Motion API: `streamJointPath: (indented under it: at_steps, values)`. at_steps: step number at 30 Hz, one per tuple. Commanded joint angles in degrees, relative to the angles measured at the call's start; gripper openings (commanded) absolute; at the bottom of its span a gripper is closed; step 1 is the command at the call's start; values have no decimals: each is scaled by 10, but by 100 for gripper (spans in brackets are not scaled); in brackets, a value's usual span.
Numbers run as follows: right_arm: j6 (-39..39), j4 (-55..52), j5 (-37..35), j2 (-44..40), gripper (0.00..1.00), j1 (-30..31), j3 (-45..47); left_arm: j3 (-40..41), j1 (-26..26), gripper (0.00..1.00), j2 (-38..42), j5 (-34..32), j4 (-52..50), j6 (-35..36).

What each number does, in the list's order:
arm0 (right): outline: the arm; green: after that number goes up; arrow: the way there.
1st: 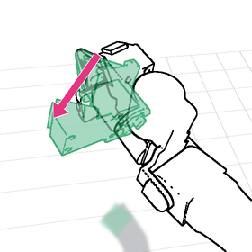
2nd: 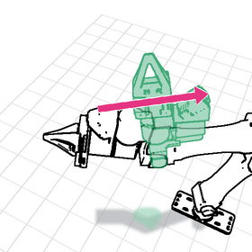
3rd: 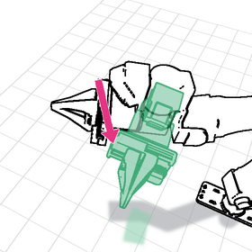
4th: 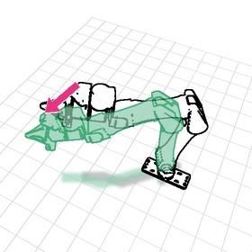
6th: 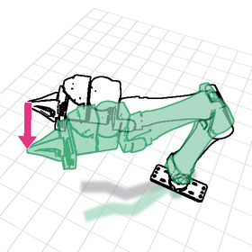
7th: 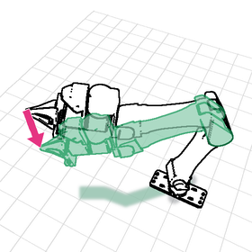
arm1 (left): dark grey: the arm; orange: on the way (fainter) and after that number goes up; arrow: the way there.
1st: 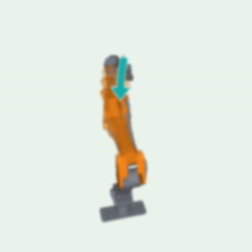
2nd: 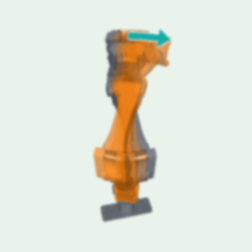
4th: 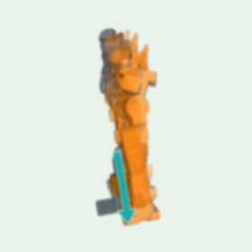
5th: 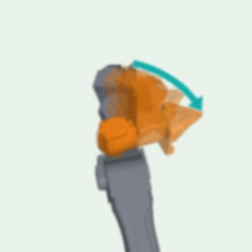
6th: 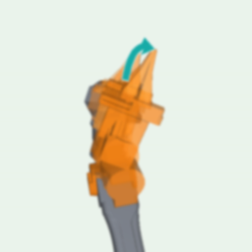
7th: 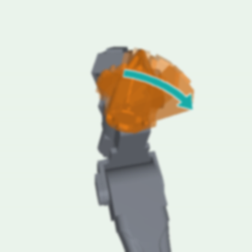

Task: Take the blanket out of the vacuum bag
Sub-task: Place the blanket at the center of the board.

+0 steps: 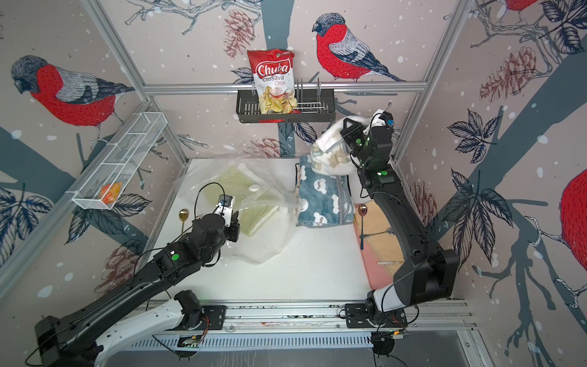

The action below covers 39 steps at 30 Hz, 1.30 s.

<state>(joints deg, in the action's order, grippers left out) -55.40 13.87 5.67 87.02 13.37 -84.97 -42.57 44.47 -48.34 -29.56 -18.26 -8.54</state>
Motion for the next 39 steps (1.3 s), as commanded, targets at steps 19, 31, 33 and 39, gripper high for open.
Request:
streamJointPath:
  at_steps: [19,31,33,39]
  values:
    - [-50,143,-194,-42,0,172,322,-4,-3,21,12,14,21,4]
    - [-91,51,-264,-130,2,205,379,-5,-3,21,25,20,20,4]
    - [-103,48,-261,-143,2,206,405,-6,-3,21,28,22,19,3]
    - [-114,15,-281,-187,27,196,446,-6,-3,21,31,23,19,2]
